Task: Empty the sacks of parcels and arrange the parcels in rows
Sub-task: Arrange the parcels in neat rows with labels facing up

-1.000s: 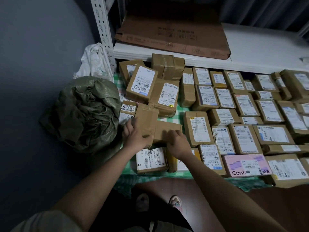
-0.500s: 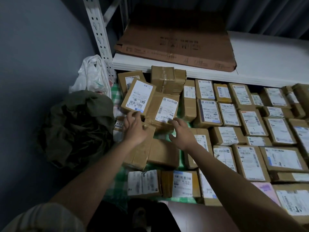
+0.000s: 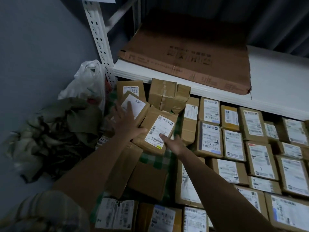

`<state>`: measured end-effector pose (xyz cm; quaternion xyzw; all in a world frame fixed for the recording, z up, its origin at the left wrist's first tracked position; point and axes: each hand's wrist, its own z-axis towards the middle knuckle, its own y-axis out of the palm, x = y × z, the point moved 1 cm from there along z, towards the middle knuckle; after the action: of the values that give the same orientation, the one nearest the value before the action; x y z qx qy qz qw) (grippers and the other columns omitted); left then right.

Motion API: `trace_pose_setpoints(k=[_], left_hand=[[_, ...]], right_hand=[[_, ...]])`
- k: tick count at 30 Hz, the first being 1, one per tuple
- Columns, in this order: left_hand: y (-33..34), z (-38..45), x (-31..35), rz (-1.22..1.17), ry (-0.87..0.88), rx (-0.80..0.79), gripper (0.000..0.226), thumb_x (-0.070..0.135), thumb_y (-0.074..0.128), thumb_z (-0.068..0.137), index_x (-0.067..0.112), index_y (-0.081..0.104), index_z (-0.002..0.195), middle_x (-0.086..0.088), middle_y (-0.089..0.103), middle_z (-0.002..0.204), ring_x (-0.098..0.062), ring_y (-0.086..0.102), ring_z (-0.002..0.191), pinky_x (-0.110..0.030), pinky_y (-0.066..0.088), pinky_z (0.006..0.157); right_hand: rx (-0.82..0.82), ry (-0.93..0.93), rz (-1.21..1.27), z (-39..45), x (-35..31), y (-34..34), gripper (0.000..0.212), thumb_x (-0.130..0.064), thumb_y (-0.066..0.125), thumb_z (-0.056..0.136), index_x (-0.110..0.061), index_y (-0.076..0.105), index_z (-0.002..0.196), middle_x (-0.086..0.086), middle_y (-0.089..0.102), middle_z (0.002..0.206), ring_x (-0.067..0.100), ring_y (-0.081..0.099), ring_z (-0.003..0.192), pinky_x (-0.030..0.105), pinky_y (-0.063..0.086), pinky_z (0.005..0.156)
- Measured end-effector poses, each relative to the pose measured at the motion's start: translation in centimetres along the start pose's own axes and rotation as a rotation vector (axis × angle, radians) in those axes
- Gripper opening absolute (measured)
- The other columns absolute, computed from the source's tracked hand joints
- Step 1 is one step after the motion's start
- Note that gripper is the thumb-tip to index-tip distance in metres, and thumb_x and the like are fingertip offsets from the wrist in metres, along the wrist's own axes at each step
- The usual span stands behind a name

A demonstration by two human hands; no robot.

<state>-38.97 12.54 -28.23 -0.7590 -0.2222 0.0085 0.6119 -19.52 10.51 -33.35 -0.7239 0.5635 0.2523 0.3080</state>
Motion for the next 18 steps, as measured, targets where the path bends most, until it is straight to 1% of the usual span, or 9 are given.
trace_pose_setpoints(k=[2,5,7,10,13,14,16,17,18], left_hand=[[0.0,0.5,-0.4,0.019,-0.059,0.047,0.134,0.071,0.071,0.064,0.025,-0.022,0.149,-0.019,-0.023,0.156,-0.040,-0.012,0.145,-0.062,0.008,0.113],[0.1,1.1,-1.5,-0.025,-0.125,0.098,0.131,0.069,0.072,0.065,0.024,-0.018,0.150,-0.023,-0.009,0.157,-0.043,0.000,0.145,-0.059,0.015,0.114],[-0.1,1.4,-1.9,-0.049,-0.148,0.086,0.129,0.070,0.071,0.066,0.024,-0.015,0.150,-0.023,-0.002,0.156,-0.043,0.005,0.144,-0.057,0.015,0.114],[-0.8,1.4,-2.2,-0.094,-0.181,0.093,0.130,0.067,0.073,0.065,0.025,-0.015,0.150,-0.022,-0.001,0.155,-0.042,0.005,0.143,-0.057,0.012,0.114],[-1.3,1.3,-2.4,-0.169,-0.183,0.158,0.131,0.064,0.076,0.063,0.025,-0.012,0.151,-0.021,0.000,0.156,-0.042,0.006,0.143,-0.058,0.013,0.113],[-1.4,1.2,-2.5,-0.188,-0.183,0.173,0.131,0.064,0.077,0.062,0.024,-0.012,0.151,-0.021,0.000,0.156,-0.041,0.006,0.143,-0.058,0.013,0.113],[-1.6,1.1,-2.7,-0.219,-0.179,0.176,0.133,0.064,0.078,0.060,0.025,-0.011,0.151,-0.021,-0.001,0.156,-0.041,0.005,0.143,-0.058,0.013,0.113],[-1.7,1.0,-2.7,-0.227,-0.176,0.163,0.133,0.064,0.078,0.060,0.026,-0.011,0.151,-0.020,-0.002,0.156,-0.041,0.004,0.143,-0.058,0.012,0.113],[-1.7,0.9,-2.6,-0.233,-0.170,0.146,0.133,0.064,0.078,0.060,0.027,-0.012,0.151,-0.020,-0.004,0.157,-0.041,0.003,0.143,-0.058,0.011,0.113]], right_hand=[[-0.040,-0.017,0.053,0.2,-0.4,0.4,0.066,-0.033,0.069,0.089,-0.007,0.036,0.140,0.005,0.057,0.134,0.025,0.058,0.119,0.028,0.045,0.087],[-0.048,-0.032,0.142,0.9,-0.5,0.7,0.068,-0.034,0.074,0.084,-0.012,0.038,0.136,-0.002,0.057,0.131,0.022,0.060,0.115,0.028,0.047,0.086],[-0.038,-0.022,0.178,1.3,-0.1,0.6,0.061,-0.031,0.075,0.084,-0.010,0.046,0.133,0.002,0.060,0.130,0.022,0.062,0.113,0.028,0.050,0.086],[-0.091,-0.043,0.168,1.3,0.2,0.8,0.041,-0.032,0.075,0.083,-0.014,0.063,0.118,0.008,0.068,0.122,0.019,0.069,0.102,0.035,0.053,0.094],[-0.077,-0.065,0.166,0.8,0.4,0.0,0.029,-0.033,0.075,0.083,-0.023,0.062,0.107,0.001,0.071,0.110,0.015,0.069,0.093,0.031,0.055,0.085],[-0.063,-0.076,0.170,0.5,0.4,-0.5,0.037,-0.037,0.077,0.080,-0.023,0.061,0.109,0.000,0.071,0.110,0.015,0.069,0.093,0.031,0.055,0.085],[-0.036,-0.071,0.115,-0.2,0.5,-1.5,0.064,-0.050,0.079,0.072,-0.018,0.056,0.122,0.000,0.068,0.119,0.017,0.068,0.100,0.035,0.053,0.091],[-0.019,-0.066,0.053,-0.6,0.5,-1.9,0.068,-0.052,0.076,0.074,-0.017,0.051,0.126,-0.001,0.065,0.122,0.018,0.065,0.103,0.034,0.050,0.091],[-0.001,-0.066,-0.017,-1.1,0.5,-2.2,0.062,-0.051,0.072,0.080,-0.018,0.048,0.127,-0.001,0.063,0.123,0.019,0.063,0.105,0.032,0.047,0.089]])
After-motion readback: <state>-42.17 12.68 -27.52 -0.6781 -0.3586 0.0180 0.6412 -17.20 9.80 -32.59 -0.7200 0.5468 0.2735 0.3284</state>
